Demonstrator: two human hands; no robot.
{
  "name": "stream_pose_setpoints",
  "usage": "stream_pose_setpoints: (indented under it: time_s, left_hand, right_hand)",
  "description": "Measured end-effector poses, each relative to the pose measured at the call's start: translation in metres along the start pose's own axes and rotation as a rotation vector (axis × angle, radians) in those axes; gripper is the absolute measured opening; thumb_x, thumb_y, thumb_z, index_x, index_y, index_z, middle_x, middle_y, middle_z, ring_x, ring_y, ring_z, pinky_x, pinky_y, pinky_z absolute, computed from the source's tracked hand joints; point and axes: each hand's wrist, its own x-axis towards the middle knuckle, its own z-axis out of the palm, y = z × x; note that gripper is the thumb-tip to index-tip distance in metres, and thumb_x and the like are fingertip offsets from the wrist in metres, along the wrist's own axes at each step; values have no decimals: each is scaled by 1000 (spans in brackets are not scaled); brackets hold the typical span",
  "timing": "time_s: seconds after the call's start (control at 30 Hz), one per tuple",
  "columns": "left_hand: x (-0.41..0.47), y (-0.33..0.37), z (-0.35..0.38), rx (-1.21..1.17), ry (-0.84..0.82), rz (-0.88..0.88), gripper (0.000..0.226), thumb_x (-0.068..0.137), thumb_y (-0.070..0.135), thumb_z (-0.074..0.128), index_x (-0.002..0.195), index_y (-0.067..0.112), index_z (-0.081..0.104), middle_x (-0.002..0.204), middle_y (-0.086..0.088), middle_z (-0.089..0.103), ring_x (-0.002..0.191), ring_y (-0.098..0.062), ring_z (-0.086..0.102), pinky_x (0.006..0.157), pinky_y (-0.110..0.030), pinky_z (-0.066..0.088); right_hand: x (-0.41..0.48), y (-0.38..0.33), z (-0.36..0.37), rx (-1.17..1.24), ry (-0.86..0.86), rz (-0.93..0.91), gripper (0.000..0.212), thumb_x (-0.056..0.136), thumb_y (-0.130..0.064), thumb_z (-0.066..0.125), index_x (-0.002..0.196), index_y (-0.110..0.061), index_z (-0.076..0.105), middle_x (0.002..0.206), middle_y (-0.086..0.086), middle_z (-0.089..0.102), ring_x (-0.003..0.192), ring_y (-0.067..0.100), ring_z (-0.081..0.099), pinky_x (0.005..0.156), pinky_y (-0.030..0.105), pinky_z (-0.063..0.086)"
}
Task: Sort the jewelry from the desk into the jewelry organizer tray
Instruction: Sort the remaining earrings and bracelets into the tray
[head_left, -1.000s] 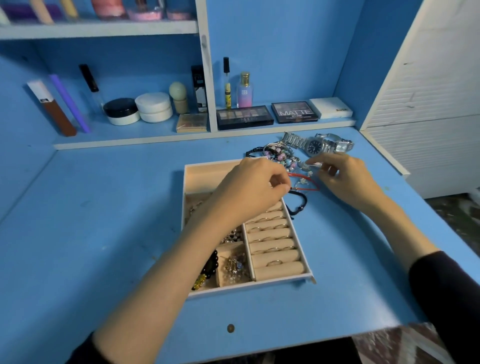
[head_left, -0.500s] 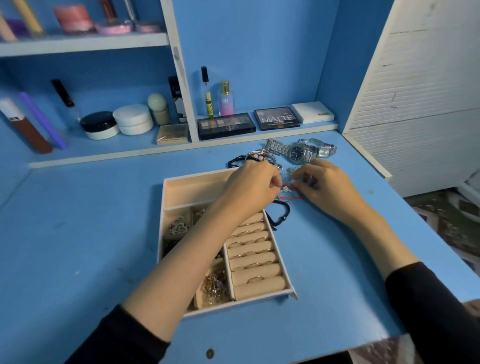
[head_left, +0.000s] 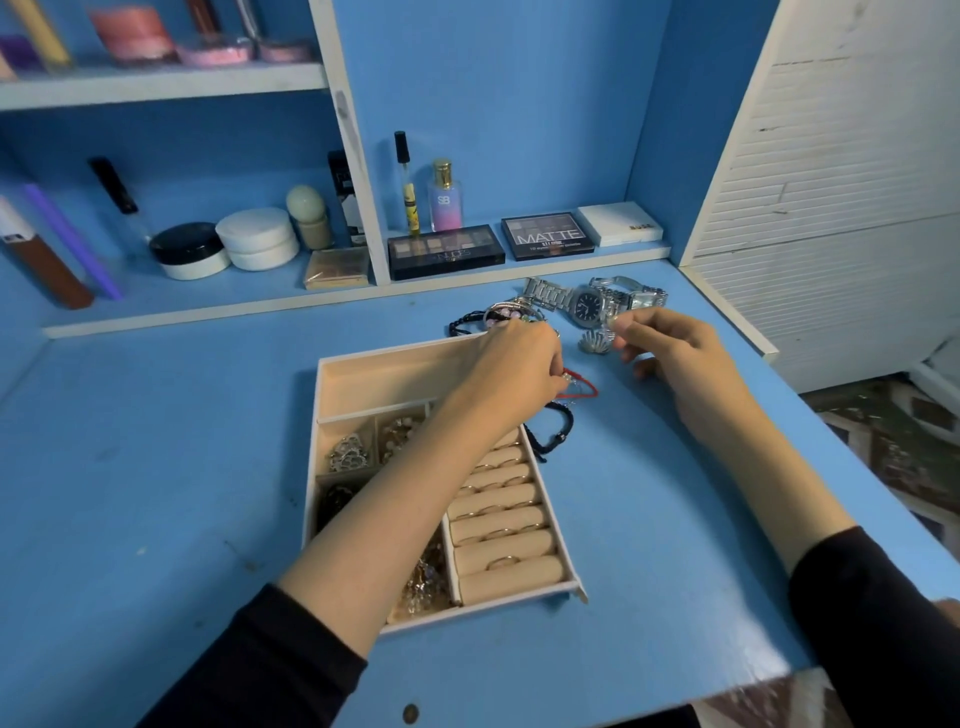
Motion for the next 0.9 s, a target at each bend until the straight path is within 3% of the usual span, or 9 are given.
stream_pose_setpoints:
  time_s: [0.1,0.23,0.33,0.4,0.47,0.73,0.9]
  left_hand:
    - [0,1,1,-9,11,-1,9,83,25,67,87,20,72,89,1,71,93,-18,60,83,-30,44]
    - [-1,0,-2,-46,18,-6,12,85,21,62,83,17,73,82,2,71,84,-16,62,98,-28,37]
    - [0,-4,-5,-184,27,-28,10,82,22,65,81,16,72,72,9,64,75,-8,59,75,-24,49]
    - [-1,-5,-9,-313,32,-43,7,79,23,69,82,16,71,68,10,63,66,-2,57,61,-11,45]
    - [-2,-6,-11,-413,36,-56,7,78,21,72,84,18,70,67,11,62,66,0,58,56,-6,42]
    - [-13,-9,-27,-533,155,-32,6,77,15,70,80,20,70,72,6,67,66,0,59,65,-10,47]
    - [-30,-22,-44,-570,175,-52,8,78,13,69,83,19,71,79,4,69,64,-1,59,68,-19,52]
  right_hand:
    - [0,-1,0,29,10,17,12,86,-15,62,74,-16,62,67,-1,57,63,12,48,56,23,35]
    - [0,0,1,17,9,17,12,85,-15,63,74,-16,63,68,0,56,64,13,48,57,24,36]
    - [0,1,2,-2,7,10,11,85,-15,62,74,-16,62,67,-1,56,64,13,48,57,23,37]
    - [1,2,2,-13,7,5,12,85,-15,62,74,-17,62,66,-2,56,64,12,48,57,23,37]
    - [1,2,3,-23,7,-1,13,85,-14,62,73,-17,62,66,-3,56,64,12,48,57,23,37]
    - [-1,4,5,-77,0,-58,12,86,-13,62,75,-18,63,62,-13,58,59,4,49,55,16,40]
    - [-4,5,9,-99,-43,-94,5,86,-15,63,81,-14,64,68,-11,63,65,8,54,64,26,44]
